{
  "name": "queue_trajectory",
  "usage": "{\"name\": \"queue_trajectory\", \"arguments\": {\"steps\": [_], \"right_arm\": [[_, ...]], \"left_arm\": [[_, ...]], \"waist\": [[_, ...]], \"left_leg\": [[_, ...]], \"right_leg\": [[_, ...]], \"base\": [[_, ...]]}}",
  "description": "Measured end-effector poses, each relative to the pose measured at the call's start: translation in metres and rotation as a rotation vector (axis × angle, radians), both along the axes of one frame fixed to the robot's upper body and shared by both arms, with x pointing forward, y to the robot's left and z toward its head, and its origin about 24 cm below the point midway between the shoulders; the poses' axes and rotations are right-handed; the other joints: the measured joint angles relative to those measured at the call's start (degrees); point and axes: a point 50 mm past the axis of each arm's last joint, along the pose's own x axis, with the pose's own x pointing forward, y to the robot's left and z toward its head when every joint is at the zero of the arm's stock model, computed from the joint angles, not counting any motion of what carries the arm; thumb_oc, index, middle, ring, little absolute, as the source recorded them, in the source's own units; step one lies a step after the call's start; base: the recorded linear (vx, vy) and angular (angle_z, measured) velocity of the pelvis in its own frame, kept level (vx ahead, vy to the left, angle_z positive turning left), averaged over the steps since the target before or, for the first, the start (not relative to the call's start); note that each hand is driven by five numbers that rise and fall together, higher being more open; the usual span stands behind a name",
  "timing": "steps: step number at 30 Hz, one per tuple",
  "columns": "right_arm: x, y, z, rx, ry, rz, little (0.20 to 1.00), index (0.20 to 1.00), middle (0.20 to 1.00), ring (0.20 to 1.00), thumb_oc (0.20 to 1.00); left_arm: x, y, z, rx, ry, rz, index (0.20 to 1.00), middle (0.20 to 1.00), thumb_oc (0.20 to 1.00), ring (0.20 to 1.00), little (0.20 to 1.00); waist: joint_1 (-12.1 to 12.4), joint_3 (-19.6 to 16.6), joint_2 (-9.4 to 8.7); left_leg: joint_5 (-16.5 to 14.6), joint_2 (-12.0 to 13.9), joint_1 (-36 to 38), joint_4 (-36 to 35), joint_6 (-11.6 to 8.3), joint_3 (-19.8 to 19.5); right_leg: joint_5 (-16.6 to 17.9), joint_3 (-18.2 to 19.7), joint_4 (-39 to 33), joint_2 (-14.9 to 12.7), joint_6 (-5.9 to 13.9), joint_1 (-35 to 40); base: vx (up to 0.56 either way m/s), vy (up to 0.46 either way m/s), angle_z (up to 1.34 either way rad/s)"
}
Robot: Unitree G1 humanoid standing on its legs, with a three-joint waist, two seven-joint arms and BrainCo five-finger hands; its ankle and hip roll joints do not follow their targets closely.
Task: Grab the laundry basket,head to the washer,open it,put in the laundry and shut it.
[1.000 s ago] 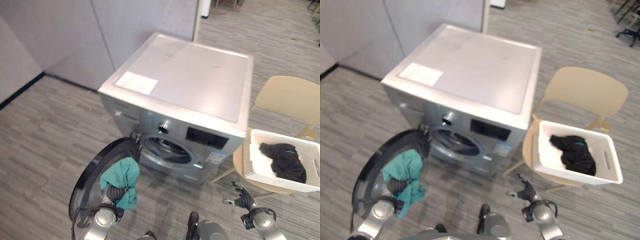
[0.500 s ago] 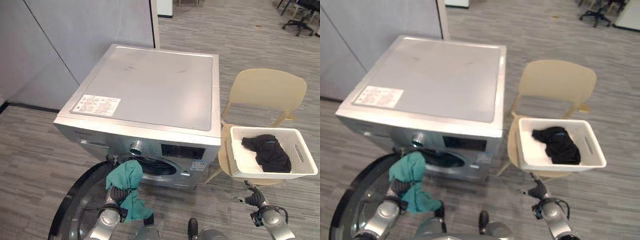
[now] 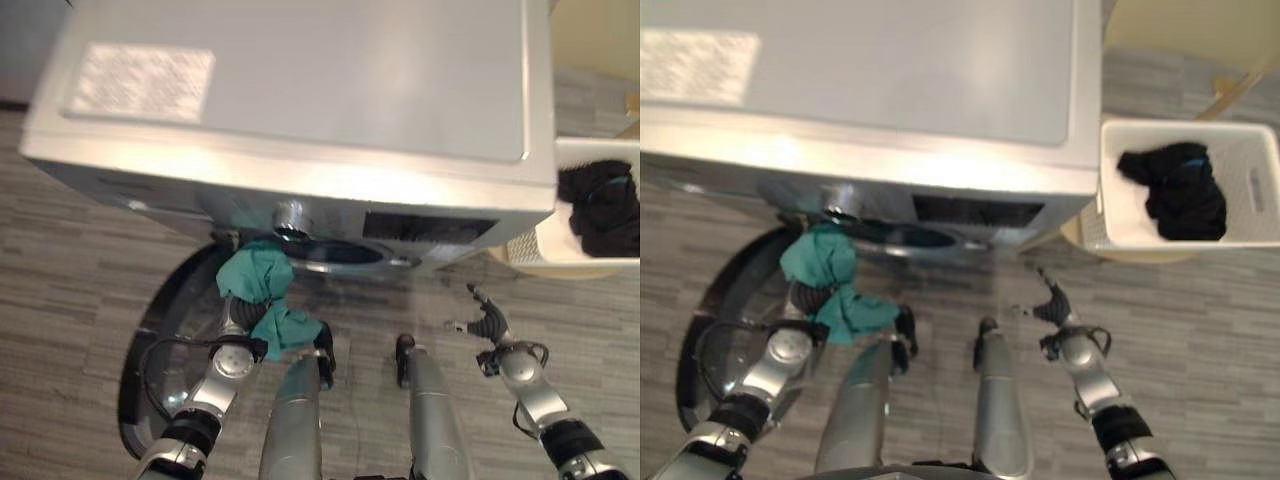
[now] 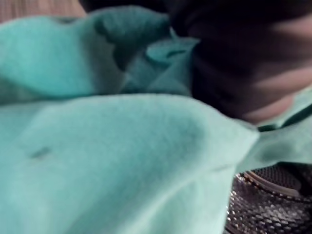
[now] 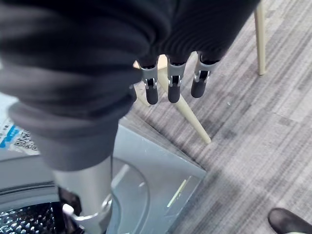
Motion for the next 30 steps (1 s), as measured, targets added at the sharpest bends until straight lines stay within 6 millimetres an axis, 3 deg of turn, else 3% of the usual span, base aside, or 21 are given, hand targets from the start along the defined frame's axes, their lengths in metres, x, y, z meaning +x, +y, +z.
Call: {"name": "queue_trajectory", "arguments": {"steps": [1,2,4,10,13,16,17,18,19,21,22,26,30], "right_arm": [[0.001,0.002,0.007,0.005,-0.032,0.007,1.000,1.000,1.000,1.000,1.000],[0.006,0.005,0.020,0.019,-0.095,0.010,1.000,1.000,1.000,1.000,1.000],[0.016,0.010,0.036,0.024,-0.159,0.017,1.000,1.000,1.000,1.000,1.000],[0.023,0.016,0.050,0.026,-0.223,0.019,1.000,1.000,1.000,1.000,1.000],[0.026,0.016,0.054,0.023,-0.238,0.021,1.000,1.000,1.000,1.000,1.000],[0.024,0.024,0.060,0.018,-0.261,0.073,1.000,1.000,1.000,1.000,1.000],[0.024,0.026,0.062,0.021,-0.274,0.086,1.000,1.000,1.000,1.000,1.000],[0.021,0.023,0.063,0.016,-0.280,0.091,1.000,1.000,1.000,1.000,1.000],[0.019,0.026,0.064,0.019,-0.287,0.121,1.000,1.000,1.000,1.000,1.000],[0.017,0.027,0.064,0.024,-0.292,0.132,1.000,1.000,1.000,1.000,1.000],[0.016,0.028,0.065,0.034,-0.294,0.146,1.000,1.000,1.000,1.000,1.000],[0.014,0.031,0.073,0.056,-0.332,0.169,1.000,1.000,1.000,1.000,1.000],[0.010,0.031,0.082,0.055,-0.377,0.213,1.000,1.000,1.000,1.000,1.000]], "left_arm": [[0.003,-0.002,0.008,-0.007,-0.037,-0.001,0.200,0.200,0.200,0.200,0.200],[0.008,-0.005,0.019,-0.036,-0.091,0.004,0.200,0.200,0.200,0.200,0.200],[0.021,-0.011,0.037,-0.072,-0.158,-0.001,0.200,0.200,0.200,0.200,0.200],[0.045,-0.031,0.065,-0.311,-0.250,0.021,0.200,0.200,0.200,0.200,0.200],[0.065,-0.034,0.101,-0.355,-0.348,0.021,0.200,0.200,0.200,0.200,0.200],[0.098,-0.031,0.166,-0.296,-0.471,0.019,0.200,0.200,0.200,0.200,0.200],[0.103,-0.027,0.209,-0.301,-0.593,0.025,0.200,0.200,0.200,0.200,0.200],[0.112,-0.026,0.229,-0.246,-0.617,0.044,0.200,0.200,0.200,0.200,0.200],[0.116,-0.016,0.260,-0.225,-0.676,0.096,0.200,0.200,0.200,0.200,0.200],[0.115,-0.015,0.292,-0.258,-0.750,0.123,0.200,0.200,0.200,0.200,0.200],[0.113,-0.016,0.326,-0.290,-0.825,0.133,0.200,0.200,0.200,0.200,0.200],[0.104,-0.027,0.365,-0.339,-0.926,0.110,0.200,0.200,0.200,0.200,0.200],[0.089,-0.021,0.381,-0.388,-1.054,0.140,0.200,0.200,0.200,0.200,0.200]], "waist": [[-0.12,-0.10,0.09],[0.00,0.15,-0.08],[-0.12,0.12,-0.20],[-1.24,-1.38,-0.37],[-1.52,-2.98,-0.25],[-2.87,-3.38,-0.38],[-4.26,-3.54,-0.64],[-4.04,-3.76,-0.37],[-5.01,-3.98,-0.33],[-5.82,-4.08,-0.34],[-6.15,-4.09,-0.30],[-7.10,-4.18,-0.20],[-6.69,-4.19,-0.21]], "left_leg": [[-0.94,0.88,-3.49,4.21,0.58,-0.23],[-3.26,1.59,-8.26,9.10,0.23,-1.02],[-4.36,2.65,-15.48,15.47,0.40,-1.71],[-6.14,4.64,-28.48,24.19,-0.61,-3.98],[-7.00,5.15,-34.74,28.97,0.18,-5.00],[-7.62,5.49,-38.73,32.52,0.28,-5.79],[-7.93,5.85,-40.25,33.41,0.05,-5.90],[-7.88,5.74,-41.12,33.83,0.15,-5.77],[-8.06,5.89,-42.31,34.65,0.25,-5.85],[-8.09,6.01,-43.05,34.93,0.25,-5.48],[-8.12,5.99,-43.94,35.37,0.31,-5.44],[-8.21,6.13,-44.96,35.44,0.42,-5.24],[-8.18,6.83,-47.83,36.40,0.37,-5.34]], "right_leg": [[-1.15,-0.21,3.22,0.41,-1.25,-3.06],[-3.19,-0.05,8.11,0.68,-1.45,-7.65],[-5.20,0.20,14.57,0.80,-2.20,-14.88],[-7.85,-0.56,23.89,1.86,-3.96,-27.50],[-8.76,-0.94,28.27,2.01,-4.49,-33.21],[-9.36,-1.16,31.52,2.13,-4.29,-36.54],[-9.22,-0.97,32.20,2.43,-4.10,-38.18],[-9.24,-0.72,32.78,2.38,-4.08,-39.02],[-9.31,-0.76,33.41,2.30,-4.09,-40.07],[-9.31,-0.38,33.74,2.39,-4.08,-41.11],[-9.20,-0.16,33.95,2.49,-3.91,-41.97],[-9.15,0.09,33.90,2.60,-3.81,-43.16],[-8.79,0.20,33.97,3.37,-3.31,-45.91]], "base": [[-0.07,-0.075,0.03],[-0.05,-0.082,0.07],[-0.04,-0.104,0.04],[0.01,-0.043,0.02],[0.02,-0.028,-0.01],[0.04,-0.050,0.02],[0.05,-0.052,-0.04],[0.03,-0.044,-0.06],[0.01,-0.034,-0.03],[0.01,-0.023,-0.05],[0.01,-0.008,-0.07],[0.00,-0.002,-0.02],[0.02,0.004,-0.08]]}}
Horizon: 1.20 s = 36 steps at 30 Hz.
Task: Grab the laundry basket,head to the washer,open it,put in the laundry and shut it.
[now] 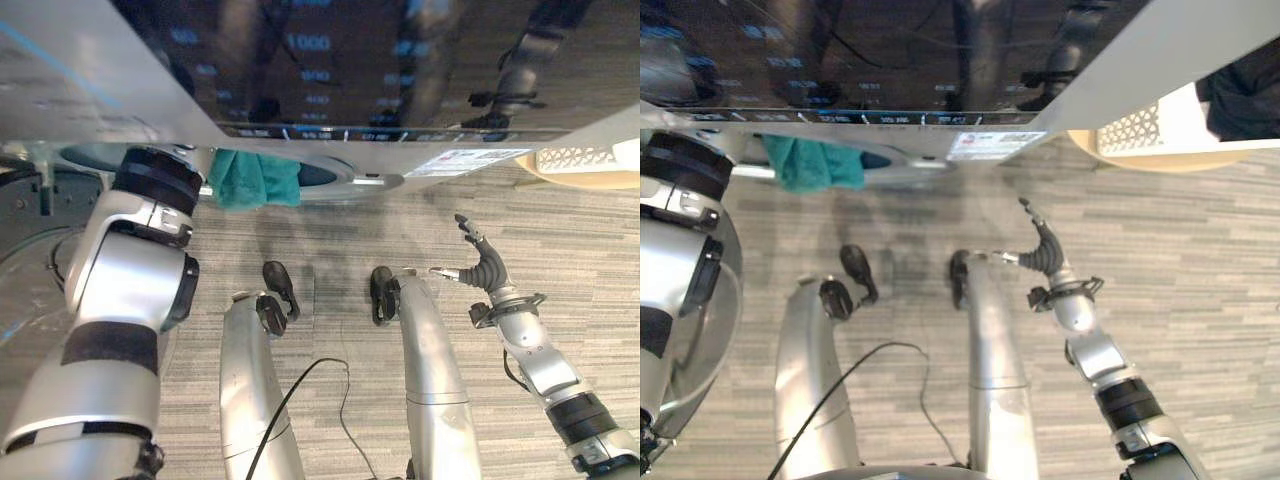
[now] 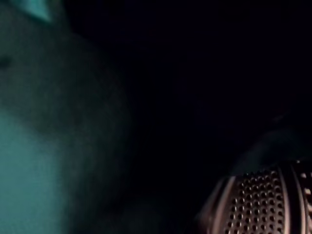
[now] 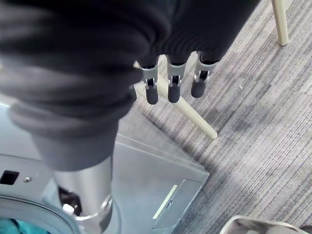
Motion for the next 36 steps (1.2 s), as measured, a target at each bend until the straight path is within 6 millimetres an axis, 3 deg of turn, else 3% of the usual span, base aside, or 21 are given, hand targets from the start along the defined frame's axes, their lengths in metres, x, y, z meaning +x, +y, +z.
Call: {"name": "queue_trajectory", "arguments": {"steps": [1,2,3,4,6,9,12,20,26,29,34,36], "right_arm": [[-0.001,-0.001,-0.001,-0.003,0.005,0.000,1.000,1.000,1.000,1.000,1.000],[-0.003,-0.003,-0.004,-0.009,0.014,0.000,1.000,1.000,1.000,1.000,1.000],[-0.004,-0.004,-0.006,-0.012,0.020,-0.002,1.000,1.000,1.000,1.000,1.000],[-0.006,-0.006,-0.007,-0.014,0.020,-0.001,1.000,1.000,1.000,1.000,1.000],[-0.009,-0.009,-0.008,-0.028,0.015,0.005,1.000,1.000,1.000,1.000,1.000],[-0.010,-0.019,-0.002,-0.060,-0.010,0.004,1.000,1.000,1.000,1.000,1.000],[-0.011,-0.024,0.001,-0.081,-0.011,0.013,1.000,1.000,1.000,1.000,1.000],[-0.020,-0.027,-0.013,-0.091,0.058,0.031,1.000,1.000,1.000,1.000,1.000],[-0.023,-0.026,-0.014,-0.088,0.049,0.040,1.000,1.000,1.000,1.000,1.000],[-0.023,-0.026,-0.014,-0.087,0.045,0.041,1.000,1.000,1.000,1.000,1.000],[-0.022,-0.029,-0.012,-0.080,0.032,0.022,1.000,1.000,1.000,1.000,1.000],[-0.022,-0.029,-0.009,-0.076,0.016,0.012,1.000,1.000,1.000,1.000,1.000]], "left_arm": [[-0.001,0.003,0.000,-0.009,-0.006,0.020,0.200,0.200,0.200,0.200,0.200],[-0.002,0.006,0.000,-0.007,-0.009,0.051,0.426,0.426,0.426,0.426,0.426],[-0.002,0.008,-0.001,0.005,-0.005,0.077,0.846,0.846,0.846,0.846,0.846],[-0.001,0.013,-0.005,0.135,0.022,0.189,1.000,1.000,1.000,1.000,1.000],[0.000,0.018,-0.010,0.373,0.061,0.336,1.000,1.000,1.000,1.000,1.000],[0.013,0.014,-0.024,0.925,0.214,0.568,1.000,1.000,1.000,1.000,1.000],[0.019,0.003,-0.038,1.156,0.263,0.595,1.000,1.000,1.000,1.000,1.000],[0.029,0.001,-0.086,1.418,0.402,0.577,1.000,1.000,1.000,1.000,1.000],[0.024,0.002,-0.110,1.470,0.391,0.525,1.000,1.000,1.000,1.000,1.000],[0.019,0.009,-0.124,1.415,0.408,0.499,1.000,1.000,1.000,1.000,1.000],[0.014,0.028,-0.190,1.427,0.606,0.409,1.000,1.000,1.000,1.000,1.000],[0.014,0.029,-0.198,1.430,0.642,0.391,1.000,1.000,1.000,1.000,1.000]], "waist": [[0.12,0.00,0.00],[0.30,0.00,0.00],[0.35,0.00,0.00],[0.30,0.00,0.00],[0.45,0.00,0.01],[0.50,-0.01,0.02],[1.75,-0.04,0.06],[2.01,-2.22,0.38],[2.26,-2.53,0.48],[2.39,-2.57,0.50],[2.42,-2.57,0.50],[2.58,-2.66,0.36]], "left_leg": [[-0.06,0.15,-0.27,0.22,-0.09,0.05],[-0.28,0.28,-0.47,0.59,0.07,0.03],[-0.41,0.29,-0.52,1.04,0.17,0.01],[-0.61,0.31,-0.52,1.43,0.16,-0.04],[-1.42,0.39,-0.50,2.53,0.12,-0.09],[-1.87,-0.45,-0.30,3.57,0.39,-0.14],[-1.90,-0.85,-0.28,3.92,0.53,-0.46],[-1.00,-1.73,-0.50,3.03,0.51,-1.47],[-0.47,-2.37,0.26,1.55,0.01,-1.82],[-0.30,-2.49,0.36,1.02,0.02,-1.77],[-0.33,-2.43,0.17,0.85,0.04,-1.80],[-0.33,-2.44,-0.36,0.90,0.04,-1.80]], "right_leg": [[0.00,0.07,0.05,0.17,0.00,-0.24],[-0.01,0.13,0.12,0.31,0.01,-0.35],[-0.01,0.09,0.17,0.31,0.02,-0.33],[-0.01,0.16,0.71,0.24,0.02,-0.29],[-0.04,0.17,1.82,0.04,0.02,-0.31],[-0.76,0.20,3.81,-1.10,-0.28,-0.11],[-1.80,0.13,4.56,-1.42,-0.88,0.07],[-1.92,-0.81,4.41,-1.98,-1.08,0.21],[-1.91,-1.45,3.43,-2.57,-1.08,1.17],[-1.91,-1.52,2.98,-2.69,-1.08,1.22],[-1.91,-1.69,2.46,-2.69,-1.07,1.31],[-2.03,-1.65,2.44,-2.67,-1.30,0.80]], "base": [[0.02,0.028,-0.16],[0.01,0.021,-0.09],[0.02,0.032,-0.05],[0.01,0.027,-0.03],[0.00,0.000,0.00],[0.00,-0.001,0.12],[-0.02,-0.008,0.11],[-0.04,0.010,0.07],[-0.05,0.013,0.06],[-0.01,0.008,0.02],[0.00,0.000,0.00],[0.00,0.000,0.00]]}}
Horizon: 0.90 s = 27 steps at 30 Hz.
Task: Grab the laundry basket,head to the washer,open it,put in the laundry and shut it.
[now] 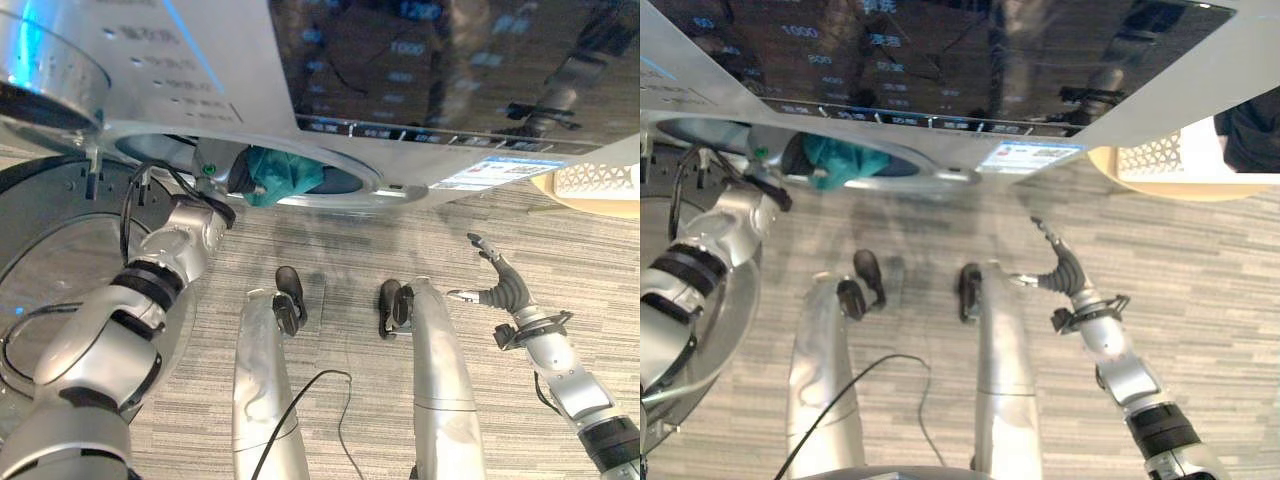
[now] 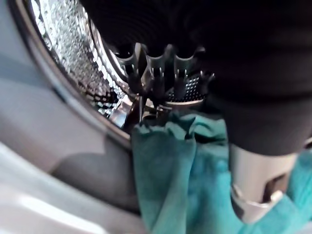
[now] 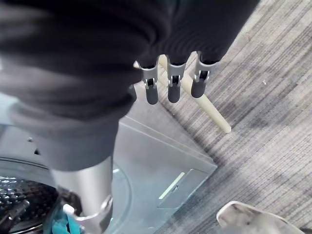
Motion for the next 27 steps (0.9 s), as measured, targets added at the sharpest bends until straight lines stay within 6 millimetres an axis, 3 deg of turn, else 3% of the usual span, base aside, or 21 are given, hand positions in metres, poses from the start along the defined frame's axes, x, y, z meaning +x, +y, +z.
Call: {"name": "queue_trajectory", "arguments": {"steps": [5,6,13,18,23,25,27], "right_arm": [[0.001,-0.003,0.005,0.005,-0.023,-0.018,1.000,1.000,1.000,1.000,1.000],[0.001,-0.004,0.006,0.006,-0.027,-0.022,1.000,1.000,1.000,1.000,1.000],[0.002,-0.003,0.014,0.012,-0.064,-0.014,1.000,1.000,1.000,1.000,1.000],[0.002,-0.003,0.014,0.016,-0.069,-0.020,1.000,1.000,1.000,1.000,1.000],[0.003,-0.001,0.015,0.023,-0.078,-0.020,1.000,1.000,1.000,1.000,1.000],[0.003,0.002,0.014,0.052,-0.089,-0.036,1.000,1.000,1.000,1.000,1.000],[0.005,0.010,0.013,0.065,-0.091,-0.018,1.000,1.000,1.000,1.000,1.000]], "left_arm": [[0.002,0.001,0.000,-0.003,0.014,0.010,1.000,1.000,1.000,1.000,1.000],[0.003,0.003,-0.003,0.004,0.033,0.024,0.200,0.200,0.200,0.200,0.200],[0.011,-0.011,0.020,0.007,-0.014,0.000,0.200,0.200,0.200,0.200,0.200],[0.010,-0.014,0.024,-0.026,-0.050,-0.021,0.200,0.200,0.200,0.200,0.200],[0.007,-0.023,0.041,-0.283,-0.186,-0.076,0.200,0.200,0.200,0.200,0.200],[0.004,-0.026,0.040,-0.558,-0.250,-0.094,0.200,0.200,0.200,0.200,0.200],[0.004,-0.029,0.039,-0.668,-0.285,-0.094,0.200,0.200,0.200,0.200,0.200]], "waist": [[-0.49,-0.01,-0.01],[-0.79,-0.01,-0.01],[-0.86,0.03,-0.04],[-0.87,0.07,-0.02],[-0.47,0.07,-0.02],[-0.39,0.07,-0.02],[-0.55,0.07,-0.02]], "left_leg": [[0.08,0.02,-2.45,0.67,0.14,0.16],[-0.01,0.25,-3.16,1.05,0.24,0.15],[-0.46,0.72,-3.40,2.21,0.38,0.44],[-0.46,0.71,-3.40,2.03,0.35,0.39],[-0.24,0.32,-3.38,1.36,0.12,0.26],[-0.06,0.08,-3.07,0.70,0.00,0.22],[0.34,-0.09,-2.91,-0.02,0.03,0.14]], "right_leg": [[0.30,0.45,0.37,0.21,0.52,-2.54],[0.36,0.48,0.51,0.36,0.63,-3.21],[0.56,1.14,1.30,0.97,1.01,-3.73],[0.57,1.13,1.30,1.01,1.00,-3.82],[0.57,1.02,1.06,0.81,0.99,-3.78],[0.57,0.85,0.61,0.60,0.99,-3.45],[0.59,0.45,0.11,0.29,0.99,-3.12]], "base": [[0.00,-0.006,-0.03],[-0.01,-0.008,-0.08],[0.00,0.007,-0.05],[0.00,0.000,0.00],[-0.01,-0.021,0.05],[-0.01,-0.018,0.07],[-0.02,-0.001,0.08]]}}
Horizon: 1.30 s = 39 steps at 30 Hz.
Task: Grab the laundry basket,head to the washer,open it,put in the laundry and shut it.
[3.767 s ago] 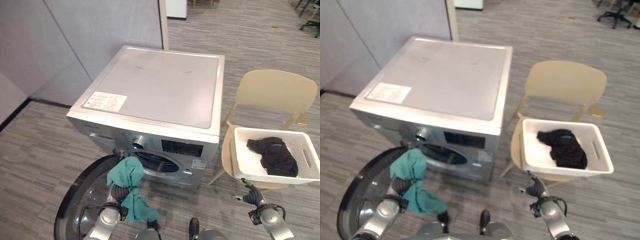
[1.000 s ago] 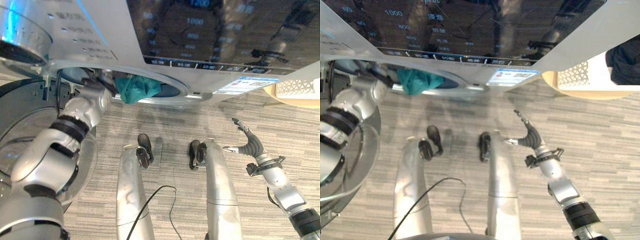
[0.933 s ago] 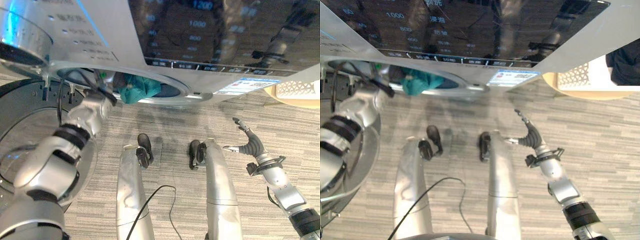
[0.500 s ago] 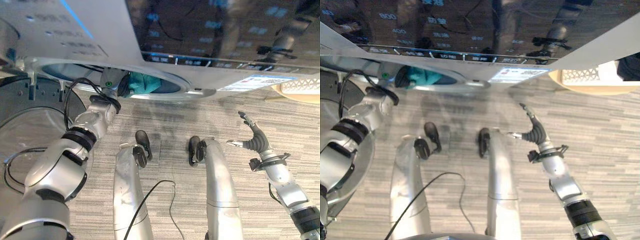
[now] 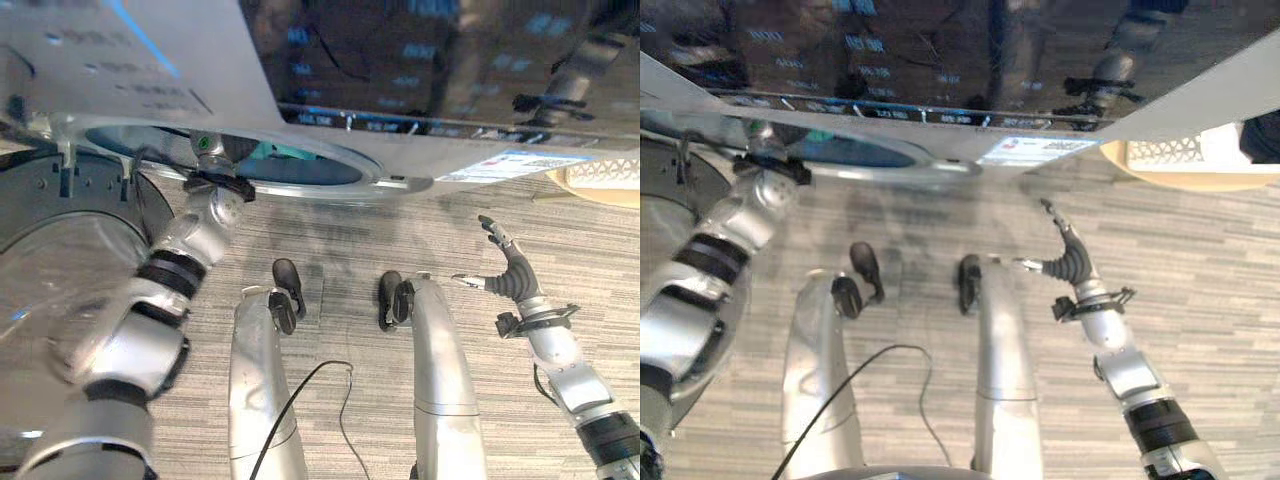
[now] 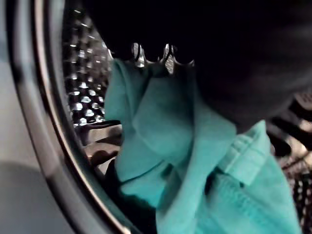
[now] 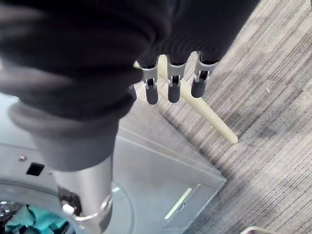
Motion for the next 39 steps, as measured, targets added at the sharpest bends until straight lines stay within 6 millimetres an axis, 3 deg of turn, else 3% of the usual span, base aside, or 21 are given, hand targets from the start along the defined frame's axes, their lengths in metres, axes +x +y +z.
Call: {"name": "queue_trajectory", "arguments": {"steps": [4,5,7,11,13,17,21,24,26,28,30,31,34,37,38,39], "right_arm": [[0.001,0.007,0.001,-0.002,-0.005,0.029,1.000,1.000,1.000,1.000,1.000],[0.001,0.010,0.000,-0.006,-0.003,0.040,1.000,1.000,1.000,1.000,1.000],[0.002,0.013,0.001,-0.009,-0.006,0.053,1.000,1.000,1.000,1.000,1.000],[0.002,0.008,0.012,-0.042,-0.039,0.061,1.000,1.000,1.000,1.000,1.000],[0.001,0.008,0.013,-0.044,-0.044,0.067,1.000,1.000,1.000,1.000,1.000],[0.002,0.008,0.014,-0.049,-0.039,0.076,1.000,1.000,1.000,1.000,1.000],[0.003,0.010,0.012,-0.040,-0.032,0.074,1.000,1.000,1.000,1.000,1.000],[0.005,0.008,0.004,-0.015,-0.003,0.041,1.000,1.000,1.000,1.000,1.000],[0.006,0.008,0.001,0.017,0.005,0.016,1.000,1.000,1.000,1.000,1.000],[0.006,0.008,-0.005,0.020,0.022,-0.001,1.000,1.000,1.000,1.000,1.000],[0.009,0.005,-0.018,0.026,0.075,-0.033,1.000,1.000,1.000,1.000,1.000],[0.005,0.001,-0.033,0.026,0.140,-0.066,1.000,1.000,1.000,1.000,1.000],[0.000,-0.004,-0.051,0.002,0.211,-0.096,1.000,1.000,1.000,1.000,1.000],[-0.009,-0.012,-0.084,-0.008,0.349,-0.157,1.000,1.000,1.000,1.000,1.000],[-0.009,-0.012,-0.084,-0.008,0.349,-0.157,1.000,1.000,1.000,1.000,1.000],[-0.019,-0.017,-0.101,-0.012,0.430,-0.191,1.000,1.000,1.000,1.000,1.000]], "left_arm": [[0.004,-0.002,0.017,-0.060,-0.090,0.057,0.200,0.200,0.200,0.200,0.200],[0.006,-0.001,0.025,-0.060,-0.114,0.088,1.000,1.000,1.000,1.000,1.000],[0.008,0.000,0.036,-0.050,-0.139,0.118,1.000,1.000,1.000,1.000,1.000],[0.003,0.003,0.097,0.028,-0.260,0.142,1.000,1.000,1.000,1.000,1.000],[0.002,0.005,0.101,0.042,-0.260,0.143,1.000,1.000,1.000,1.000,1.000],[0.007,0.007,0.086,0.105,-0.125,0.101,1.000,1.000,1.000,1.000,1.000],[0.008,0.004,0.055,0.085,-0.025,0.024,1.000,1.000,1.000,1.000,1.000],[-0.003,-0.001,0.016,-0.093,0.024,-0.112,1.000,1.000,1.000,1.000,1.000],[-0.021,-0.005,-0.033,-0.207,0.108,-0.202,1.000,1.000,1.000,1.000,1.000],[-0.030,-0.010,-0.065,-0.248,0.183,-0.223,1.000,1.000,1.000,1.000,1.000],[-0.049,-0.007,-0.100,-0.316,0.263,-0.238,1.000,1.000,1.000,1.000,1.000],[-0.063,-0.006,-0.134,-0.342,0.363,-0.228,1.000,1.000,1.000,1.000,1.000],[-0.084,0.002,-0.168,-0.369,0.471,-0.212,1.000,1.000,1.000,1.000,1.000],[-0.113,0.012,-0.206,-0.446,0.601,-0.181,1.000,1.000,1.000,1.000,1.000],[-0.113,0.012,-0.206,-0.446,0.601,-0.181,1.000,1.000,1.000,1.000,1.000],[-0.129,0.018,-0.230,-0.563,0.667,-0.132,1.000,1.000,1.000,1.000,1.000]], "waist": [[-0.22,0.00,0.00],[-0.63,-0.02,-0.02],[-0.85,-0.02,-0.02],[-1.77,-0.03,0.00],[-1.64,-0.03,0.00],[-0.71,-0.02,0.00],[-0.26,-0.02,0.00],[-0.04,-0.03,0.00],[0.67,-0.01,0.03],[1.41,-0.01,0.03],[2.00,0.00,0.04],[2.52,-0.01,0.04],[3.49,-0.11,0.15],[3.46,-0.23,0.23],[3.46,-0.23,0.23],[3.33,-0.66,0.51]], "left_leg": [[0.35,-0.22,0.41,-1.10,-0.01,0.16],[0.39,-0.38,0.73,-1.42,-0.04,0.19],[0.50,-0.47,0.90,-1.87,-0.02,0.16],[0.85,-0.81,0.98,-2.27,-0.44,0.21],[0.85,-0.81,1.02,-2.24,-0.44,0.20],[0.85,-0.84,1.64,-2.32,-0.45,0.17],[0.81,-0.97,3.26,-2.91,-0.46,0.24],[0.75,-1.05,5.38,-4.25,-0.33,0.26],[1.04,-1.18,8.74,-6.53,-0.51,0.39],[1.66,-1.42,11.81,-9.04,-0.76,0.66],[2.36,-1.54,16.69,-13.02,-1.04,1.07],[3.31,-1.79,21.60,-16.01,-1.68,1.57],[4.29,-2.50,29.20,-21.96,-2.07,1.58],[6.77,-3.39,41.12,-31.89,-2.43,1.72],[6.77,-3.39,41.12,-31.89,-2.43,1.72],[8.53,-3.54,48.08,-38.19,-2.75,1.81]], "right_leg": [[0.25,-0.04,-1.08,-0.17,0.23,0.38],[0.30,0.01,-1.35,-0.24,0.34,0.73],[0.41,-0.04,-1.87,-0.22,0.51,0.99],[0.59,0.04,-2.82,-0.28,0.82,1.29],[0.59,0.05,-2.81,-0.28,0.83,1.35],[0.58,0.07,-2.75,-0.27,0.82,1.87],[0.54,0.17,-3.11,-0.36,0.77,3.29],[0.55,0.01,-4.11,-0.44,0.78,5.31],[0.55,-0.34,-6.05,-0.58,0.76,8.61],[0.77,-0.42,-8.31,-0.60,0.90,11.44],[1.69,-0.97,-12.11,-0.71,0.76,15.98],[2.35,-0.94,-14.89,-0.69,1.03,20.65],[3.02,-2.17,-20.23,-1.09,1.14,28.30],[5.00,-3.37,-29.31,-1.01,1.62,39.83],[5.00,-3.37,-29.31,-1.01,1.62,39.83],[6.55,-3.78,-35.45,-0.27,2.11,46.50]], "base": [[0.00,0.002,0.01],[0.00,0.000,0.00],[0.00,0.000,0.00],[0.00,0.003,-0.02],[0.00,0.000,0.00],[0.00,0.000,0.00],[0.00,0.000,0.00],[-0.01,0.002,0.02],[-0.04,0.010,0.05],[-0.03,0.012,0.04],[-0.02,-0.001,0.01],[0.00,0.000,0.00],[0.02,-0.003,0.10],[0.08,-0.029,0.07],[0.04,-0.002,-0.03],[0.01,0.002,-0.06]]}}
